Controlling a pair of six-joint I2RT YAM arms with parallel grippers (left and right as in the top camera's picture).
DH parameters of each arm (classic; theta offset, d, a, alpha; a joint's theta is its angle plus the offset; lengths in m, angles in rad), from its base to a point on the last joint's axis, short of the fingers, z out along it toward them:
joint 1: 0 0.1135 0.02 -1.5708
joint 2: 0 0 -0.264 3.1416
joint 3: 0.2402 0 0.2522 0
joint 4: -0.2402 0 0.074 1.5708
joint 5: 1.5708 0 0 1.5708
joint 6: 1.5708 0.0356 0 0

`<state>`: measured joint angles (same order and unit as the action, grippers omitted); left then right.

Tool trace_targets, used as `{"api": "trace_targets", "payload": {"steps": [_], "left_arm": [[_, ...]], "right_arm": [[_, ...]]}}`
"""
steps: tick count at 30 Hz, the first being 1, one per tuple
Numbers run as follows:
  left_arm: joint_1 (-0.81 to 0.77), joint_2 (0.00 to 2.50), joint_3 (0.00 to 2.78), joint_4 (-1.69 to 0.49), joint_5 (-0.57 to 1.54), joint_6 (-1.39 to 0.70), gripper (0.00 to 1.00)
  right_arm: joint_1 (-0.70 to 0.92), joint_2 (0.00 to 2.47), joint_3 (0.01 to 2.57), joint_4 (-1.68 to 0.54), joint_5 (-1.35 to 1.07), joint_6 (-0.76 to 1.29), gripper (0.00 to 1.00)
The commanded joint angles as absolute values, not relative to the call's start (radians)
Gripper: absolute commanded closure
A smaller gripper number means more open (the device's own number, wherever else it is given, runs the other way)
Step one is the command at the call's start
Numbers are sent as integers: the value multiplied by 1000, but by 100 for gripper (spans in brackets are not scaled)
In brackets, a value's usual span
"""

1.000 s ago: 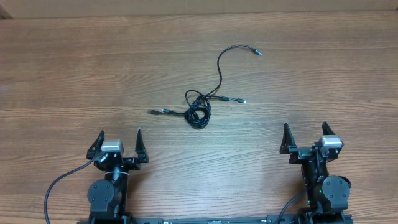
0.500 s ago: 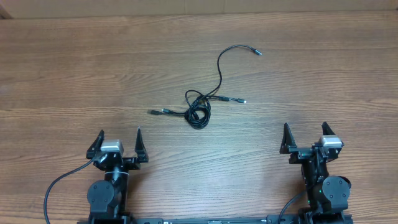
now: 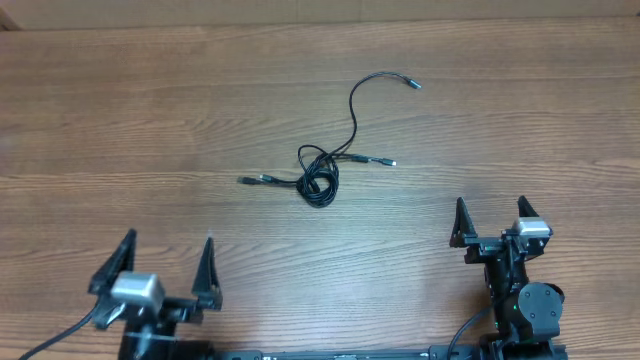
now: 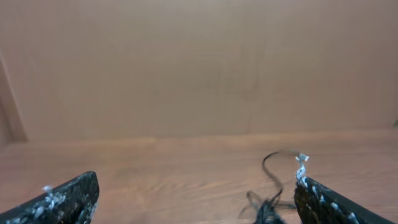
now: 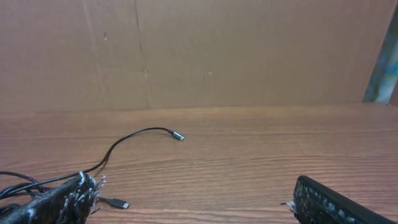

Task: Untangle cables
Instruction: 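Move the left gripper over the coiled black cable bundle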

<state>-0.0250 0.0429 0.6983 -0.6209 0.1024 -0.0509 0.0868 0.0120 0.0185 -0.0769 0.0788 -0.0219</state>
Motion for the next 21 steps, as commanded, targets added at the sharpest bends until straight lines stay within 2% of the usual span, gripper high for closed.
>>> {"api": "trace_targets", "payload": {"steps": [1, 8, 13, 17, 21], "left_arm": [[-27, 133, 828, -670, 184, -57, 0], [-27, 437, 1125, -856, 352, -56, 0], [-27, 818, 1515, -1131, 455, -39, 1], [-27, 1104, 1796, -1373, 455, -7, 0], [-27, 1290, 1868, -1503, 500, -7, 0]], "right_arm": [[93, 3, 8, -74, 85, -14, 0], [93, 3, 8, -74, 85, -14, 0], [93, 3, 8, -74, 85, -14, 0], [93, 3, 8, -74, 85, -14, 0], [93, 3, 8, -74, 85, -14, 0]]}}
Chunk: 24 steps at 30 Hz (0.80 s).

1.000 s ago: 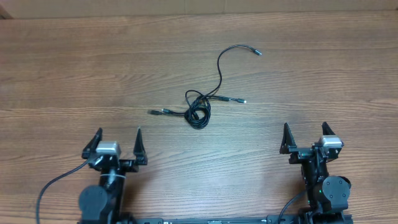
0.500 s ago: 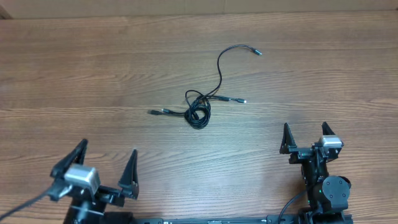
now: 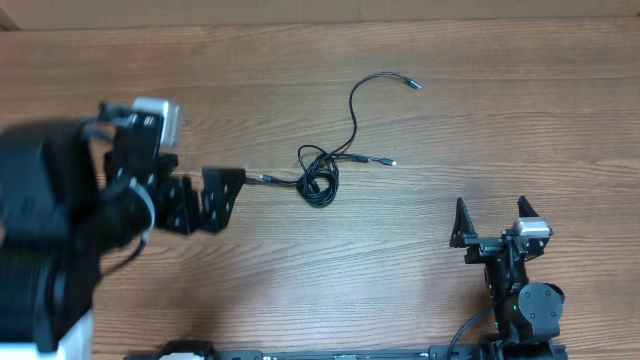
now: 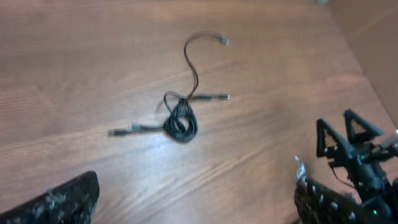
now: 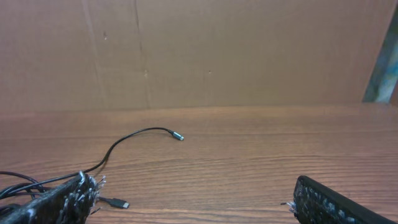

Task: Untangle cables
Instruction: 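Move the left gripper over the coiled black cable bundle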

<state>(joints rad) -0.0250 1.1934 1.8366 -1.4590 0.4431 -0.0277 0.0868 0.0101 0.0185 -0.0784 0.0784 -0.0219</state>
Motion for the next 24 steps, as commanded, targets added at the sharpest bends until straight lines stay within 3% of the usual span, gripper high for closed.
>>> {"api": "trace_targets", "payload": {"steps": [1, 4, 5, 6, 11, 16, 24], "left_arm": [[-27, 1324, 1868, -1519, 515, -7, 0], [-27, 1496, 1867, -1574, 541, -48, 0], [-28, 1529, 1867, -1583, 540, -48, 19], [-33, 1590, 1867, -1603, 540, -46, 96], [-68, 1767, 1845, -1622, 504, -49, 96], [-195, 1884, 1782, -1561, 298, -178, 96], [-301, 1913, 1590, -1293, 281, -259, 96]], "right_arm": [[93, 3, 8, -74, 85, -14, 0], [93, 3, 8, -74, 85, -14, 0], [93, 3, 8, -74, 85, -14, 0], [93, 3, 8, -74, 85, -14, 0], [93, 3, 8, -74, 85, -14, 0], [93, 3, 8, -74, 85, -14, 0], [93, 3, 8, -74, 85, -14, 0]]}}
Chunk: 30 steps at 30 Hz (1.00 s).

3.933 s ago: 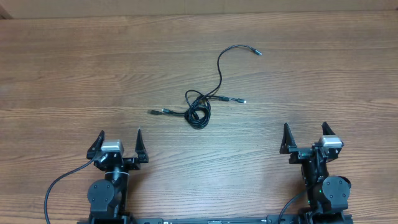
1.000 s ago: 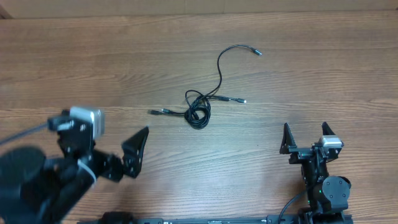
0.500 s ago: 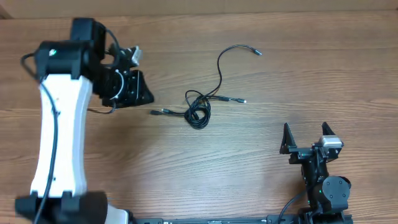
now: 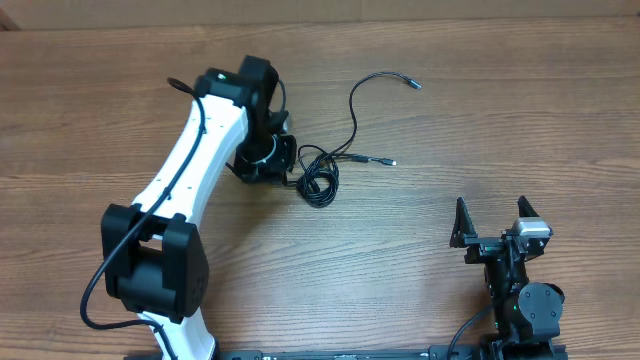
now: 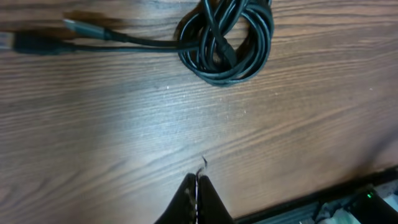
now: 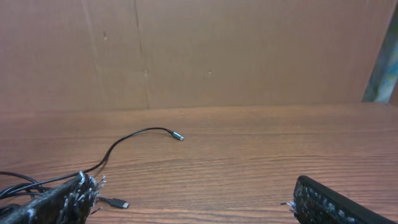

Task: Untangle cables
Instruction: 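Move the left gripper over the coiled black cable bundle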

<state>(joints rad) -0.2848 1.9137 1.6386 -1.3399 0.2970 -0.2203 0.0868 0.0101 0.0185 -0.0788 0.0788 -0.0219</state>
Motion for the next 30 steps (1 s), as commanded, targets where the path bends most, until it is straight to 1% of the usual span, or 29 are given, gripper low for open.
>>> {"api": "trace_targets", "payload": {"steps": [1, 5, 6, 7, 8, 10, 13, 15, 17, 22, 26, 28, 29, 30], "left_arm": [[-302, 1913, 1570, -1259, 281, -264, 96], [-302, 1913, 1557, -1169, 281, -270, 95], [-302, 1913, 1557, -1135, 280, -270, 86], [-302, 1913, 1557, -1098, 278, -270, 73], [-302, 1913, 1557, -1075, 278, -270, 71], [-305, 1916, 1556, -995, 278, -270, 61], [-311, 1925, 1556, -985, 278, -270, 56], [-311, 1926, 1556, -984, 277, -270, 56], [-311, 1926, 1555, -977, 277, -270, 56], [-323, 1926, 1555, -968, 277, -270, 61], [-323, 1926, 1555, -969, 262, -270, 60], [-323, 1926, 1554, -969, 230, -270, 51], [-323, 1926, 1554, -968, 214, -270, 48], [-323, 1926, 1554, -967, 208, -270, 48]], "right_arm": [[93, 3, 8, -74, 85, -14, 0], [93, 3, 8, -74, 86, -14, 0], [93, 3, 8, -74, 85, -14, 0], [93, 3, 8, -74, 85, -14, 0], [93, 3, 8, -74, 85, -14, 0], [93, 3, 8, -74, 85, -14, 0], [93, 3, 8, -74, 86, -14, 0], [93, 3, 8, -74, 85, -14, 0], [93, 3, 8, -74, 86, -14, 0], [93, 3, 8, -74, 85, -14, 0], [93, 3, 8, -74, 85, -14, 0], [93, 3, 8, -74, 86, -14, 0], [93, 3, 8, -74, 85, -14, 0], [93, 3, 8, -74, 86, -14, 0]]}}
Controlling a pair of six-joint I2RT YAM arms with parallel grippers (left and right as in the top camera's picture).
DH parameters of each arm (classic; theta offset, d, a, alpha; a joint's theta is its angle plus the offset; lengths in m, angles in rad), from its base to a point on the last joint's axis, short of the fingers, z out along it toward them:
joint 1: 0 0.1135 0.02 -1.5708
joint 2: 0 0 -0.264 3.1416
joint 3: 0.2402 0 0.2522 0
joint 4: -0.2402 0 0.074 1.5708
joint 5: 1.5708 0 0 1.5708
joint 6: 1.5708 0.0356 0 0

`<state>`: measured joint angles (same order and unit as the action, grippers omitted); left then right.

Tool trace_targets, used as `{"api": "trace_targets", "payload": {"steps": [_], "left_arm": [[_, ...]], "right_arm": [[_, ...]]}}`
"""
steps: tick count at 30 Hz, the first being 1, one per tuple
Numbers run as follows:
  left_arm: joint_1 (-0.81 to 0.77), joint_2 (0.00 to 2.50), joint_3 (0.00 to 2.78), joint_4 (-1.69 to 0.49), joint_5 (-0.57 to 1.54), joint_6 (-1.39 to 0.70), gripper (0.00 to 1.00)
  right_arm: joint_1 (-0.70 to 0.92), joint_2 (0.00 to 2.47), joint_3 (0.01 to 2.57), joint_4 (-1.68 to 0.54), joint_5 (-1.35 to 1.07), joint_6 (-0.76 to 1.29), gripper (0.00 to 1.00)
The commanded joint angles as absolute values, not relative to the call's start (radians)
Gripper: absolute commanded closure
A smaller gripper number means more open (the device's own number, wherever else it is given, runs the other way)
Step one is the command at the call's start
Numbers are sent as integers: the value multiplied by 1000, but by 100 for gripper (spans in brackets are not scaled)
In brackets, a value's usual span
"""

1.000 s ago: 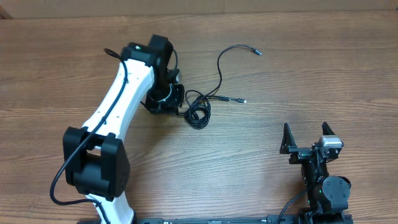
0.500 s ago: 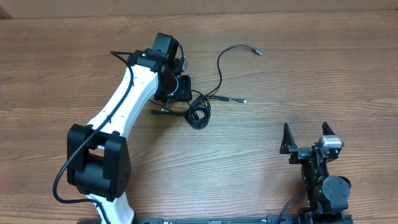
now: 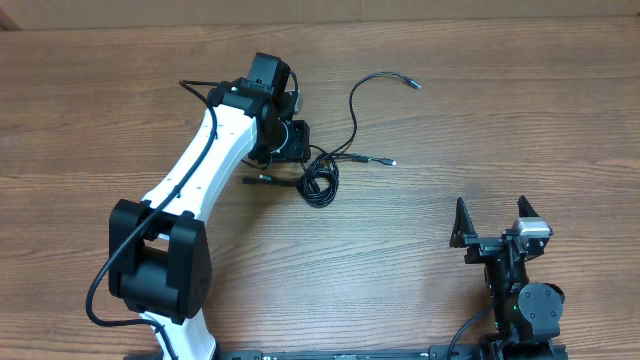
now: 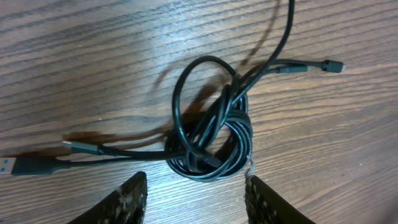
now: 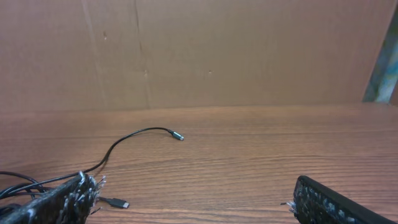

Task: Untangle cables
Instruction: 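Move the left gripper over the coiled black cable bundle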

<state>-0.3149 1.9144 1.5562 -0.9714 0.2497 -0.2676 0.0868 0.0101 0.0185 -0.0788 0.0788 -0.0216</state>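
Thin black cables lie tangled on the wooden table, with the knot (image 3: 318, 184) (image 4: 208, 138) at their middle. One long strand runs up to a far plug (image 3: 412, 84) (image 5: 177, 136). A short end (image 3: 388, 161) (image 4: 333, 65) points right, and two plugs (image 3: 250, 180) (image 4: 25, 165) stick out to the left. My left gripper (image 3: 295, 140) (image 4: 196, 200) hovers just above the knot, open, its fingers (image 4: 127, 199) on either side of the coil's near edge and holding nothing. My right gripper (image 3: 490, 225) (image 5: 196, 202) rests open near the front right, far from the cables.
The white left arm (image 3: 190, 180) reaches diagonally over the table's left half. A brown cardboard wall (image 5: 199, 50) stands behind the table's far edge. Bare wood (image 3: 500, 120) surrounds the cables.
My left gripper was shut over bare wood beside the knot; now it is open and sits a little farther right, over the knot. The cables and the right arm have not moved.
Both grippers first rested open at the front edge. Then the left arm was raised over the table's left side, still open. Then its gripper was shut low beside the knot. Now it is open above the knot, and the cables lie as before.
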Motion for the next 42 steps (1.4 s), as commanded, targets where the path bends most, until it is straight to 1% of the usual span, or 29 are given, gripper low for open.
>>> {"api": "trace_targets", "payload": {"steps": [1, 6, 10, 12, 17, 20, 22, 27, 30, 31, 32, 35, 37, 38, 40, 41, 42], "left_arm": [[-323, 1926, 1554, -968, 208, -270, 48], [-323, 1926, 1554, -967, 207, -270, 46], [-323, 1926, 1554, -964, 207, -270, 42], [-332, 1926, 1553, -963, 207, -270, 42], [-336, 1926, 1553, -959, 198, -270, 33], [-336, 1926, 1553, -954, 192, -270, 30], [-339, 1926, 1553, -950, 154, -270, 23], [-339, 1926, 1553, -927, 146, -301, 21], [-341, 1926, 1553, -921, 146, -303, 23], [-341, 1926, 1551, -929, 146, -302, 27], [-341, 1926, 1547, -930, 146, -295, 40], [-341, 1926, 1523, -922, 146, -292, 73], [-341, 1926, 1497, -883, 147, -296, 86], [-341, 1926, 1470, -851, 150, -299, 96], [-341, 1926, 1447, -817, 150, -331, 95], [-341, 1926, 1441, -805, 150, -331, 81], [-342, 1926, 1438, -800, 149, -331, 73]], "right_arm": [[93, 3, 8, -74, 85, -14, 0], [93, 3, 8, -74, 85, -14, 0], [93, 3, 8, -74, 85, -14, 0], [93, 3, 8, -74, 86, -14, 0], [93, 3, 8, -74, 85, -14, 0], [93, 3, 8, -74, 85, -14, 0], [93, 3, 8, -74, 85, -14, 0], [93, 3, 8, -74, 86, -14, 0], [93, 3, 8, -74, 86, -14, 0], [93, 3, 8, -74, 86, -14, 0], [93, 3, 8, -74, 85, -14, 0], [93, 3, 8, -74, 85, -14, 0], [93, 3, 8, -74, 85, -14, 0], [93, 3, 8, -74, 85, -14, 0], [93, 3, 8, -74, 86, -14, 0], [93, 3, 8, -74, 85, -14, 0], [93, 3, 8, -74, 85, -14, 0]]}}
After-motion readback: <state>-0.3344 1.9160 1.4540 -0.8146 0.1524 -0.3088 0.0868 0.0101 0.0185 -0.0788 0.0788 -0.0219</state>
